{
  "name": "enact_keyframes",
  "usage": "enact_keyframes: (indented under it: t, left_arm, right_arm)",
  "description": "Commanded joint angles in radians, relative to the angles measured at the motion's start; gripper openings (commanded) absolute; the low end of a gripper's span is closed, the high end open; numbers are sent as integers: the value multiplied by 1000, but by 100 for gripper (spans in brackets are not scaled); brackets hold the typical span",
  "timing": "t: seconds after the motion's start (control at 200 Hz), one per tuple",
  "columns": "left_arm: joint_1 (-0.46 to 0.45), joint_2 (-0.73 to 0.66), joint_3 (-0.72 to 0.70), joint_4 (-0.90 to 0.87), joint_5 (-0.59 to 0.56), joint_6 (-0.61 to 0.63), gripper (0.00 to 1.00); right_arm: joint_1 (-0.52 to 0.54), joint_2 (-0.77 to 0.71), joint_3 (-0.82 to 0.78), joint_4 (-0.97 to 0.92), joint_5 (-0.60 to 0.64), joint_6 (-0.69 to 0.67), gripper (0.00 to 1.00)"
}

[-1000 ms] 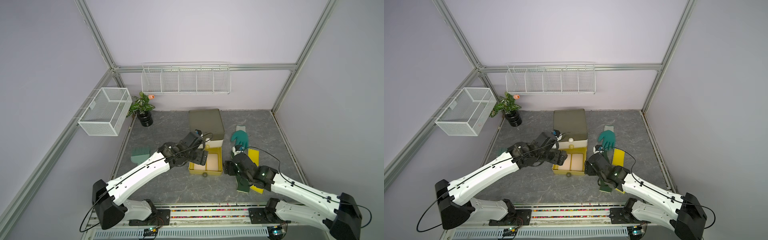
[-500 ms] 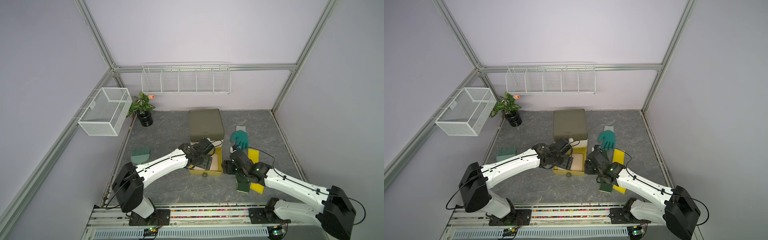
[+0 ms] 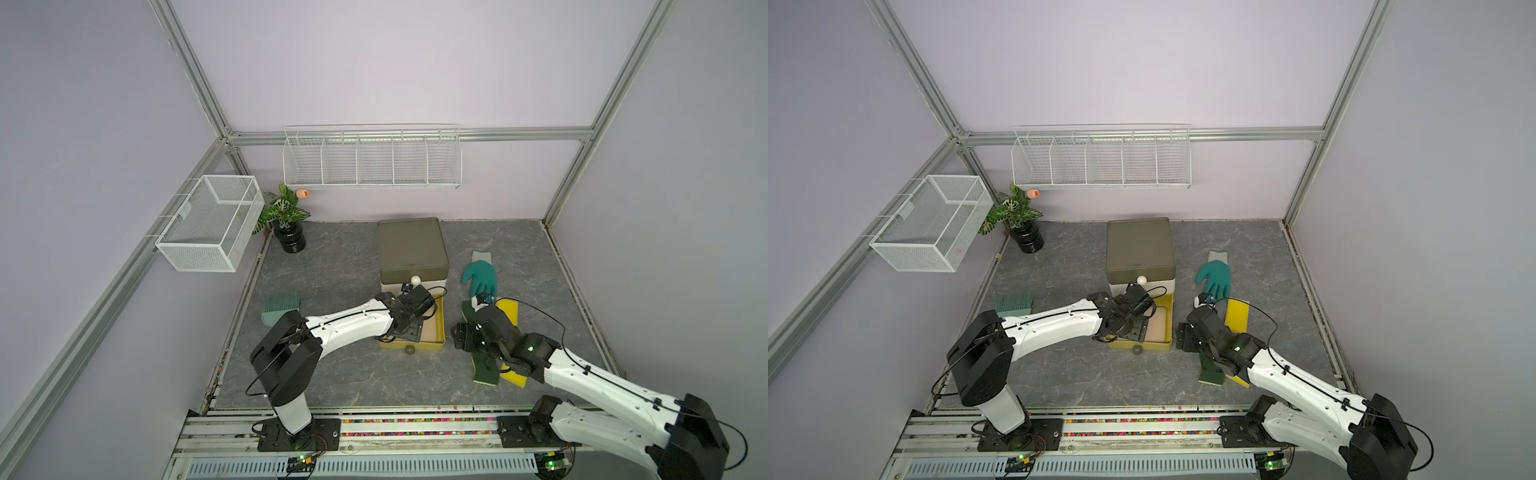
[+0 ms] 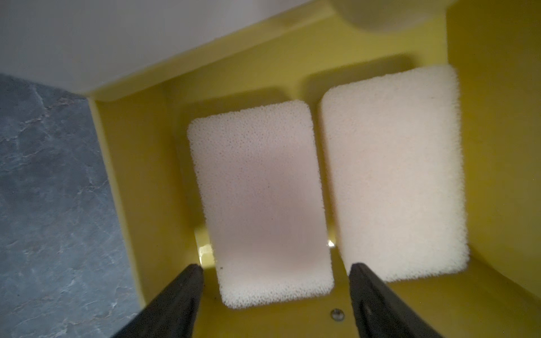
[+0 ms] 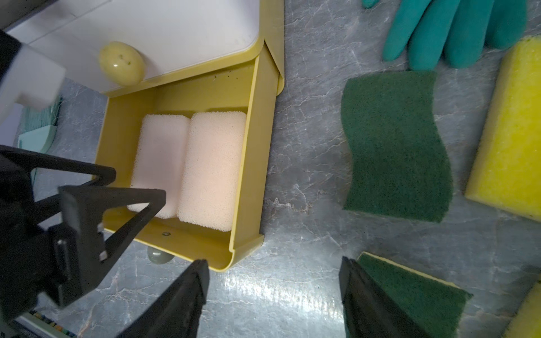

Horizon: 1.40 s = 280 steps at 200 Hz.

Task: Take the sponge out of the drawer
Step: Pick up the sponge from the drawer.

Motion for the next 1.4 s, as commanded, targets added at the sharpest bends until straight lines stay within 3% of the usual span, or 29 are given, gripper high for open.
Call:
enact_keyframes:
  t: [0.0, 0.445, 0.795, 0.955, 1.155, 1.395]
  left_arm:
    - [-5, 39, 26, 11, -44, -42, 82]
    - [-4, 112, 12, 70, -23, -119, 82]
    - [-3, 101, -17, 81, -40, -135, 82]
    - [6, 118, -20, 84, -17, -126, 65]
    - [6, 57, -2, 53, -32, -112, 50]
    - [6, -17, 44, -10, -38, -83, 47]
  right_arm:
    - [-12, -44, -30, 3, 19, 5, 76]
    - [-37, -241, -130, 5, 43, 16, 75]
    - [-41, -209, -117, 16, 18, 9, 75]
    - [-41, -201, -109, 18, 19, 6, 75]
    - [-41, -200, -114, 19, 22, 5, 75]
    - [-40, -192, -107, 24, 24, 0, 75]
